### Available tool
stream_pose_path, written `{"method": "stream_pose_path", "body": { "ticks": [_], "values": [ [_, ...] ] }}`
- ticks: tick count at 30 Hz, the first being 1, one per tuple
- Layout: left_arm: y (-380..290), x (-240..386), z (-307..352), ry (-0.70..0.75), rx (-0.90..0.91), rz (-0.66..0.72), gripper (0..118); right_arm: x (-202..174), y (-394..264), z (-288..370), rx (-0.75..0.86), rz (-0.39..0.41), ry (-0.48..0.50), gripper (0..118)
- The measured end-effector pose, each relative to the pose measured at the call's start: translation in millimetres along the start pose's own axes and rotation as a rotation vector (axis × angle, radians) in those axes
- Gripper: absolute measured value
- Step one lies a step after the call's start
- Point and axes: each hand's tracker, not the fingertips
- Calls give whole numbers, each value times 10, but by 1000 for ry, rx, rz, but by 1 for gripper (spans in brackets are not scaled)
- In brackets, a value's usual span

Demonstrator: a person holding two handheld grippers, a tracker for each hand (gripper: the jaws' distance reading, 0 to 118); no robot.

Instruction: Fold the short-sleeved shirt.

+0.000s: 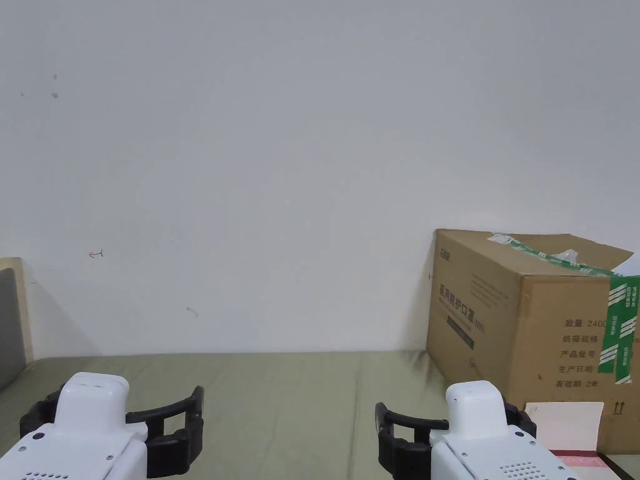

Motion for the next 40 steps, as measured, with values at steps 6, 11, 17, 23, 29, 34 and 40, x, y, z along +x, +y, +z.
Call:
{"method": "stream_pose_path", "body": {
  "ticks": [6, 11, 17, 23, 29, 34, 40],
  "values": [
    [34, -6, 1, -30, -15, 42, 113, -14, 113, 12, 9, -75, 11, 118],
    [42, 11, -5, -17, -22, 33, 113, -146, 125, -36, -83, -13, -29, 118],
    [36, -27, -7, -11, -21, 62, 113, -77, 176, 0, -93, -136, 22, 118],
    [35, -47, -1, -4, -27, 71, 113, -31, 230, 1, -97, -174, 18, 118],
    [38, -56, 2, -2, -26, 87, 113, -23, 241, 10, -80, -179, -23, 118],
    [36, -47, 4, -5, -25, 88, 113, -61, 253, 27, -43, -125, -76, 118],
    [49, -26, 4, -11, -23, 87, 113, -70, 263, 4, -95, -138, -55, 118]
  ]
}}
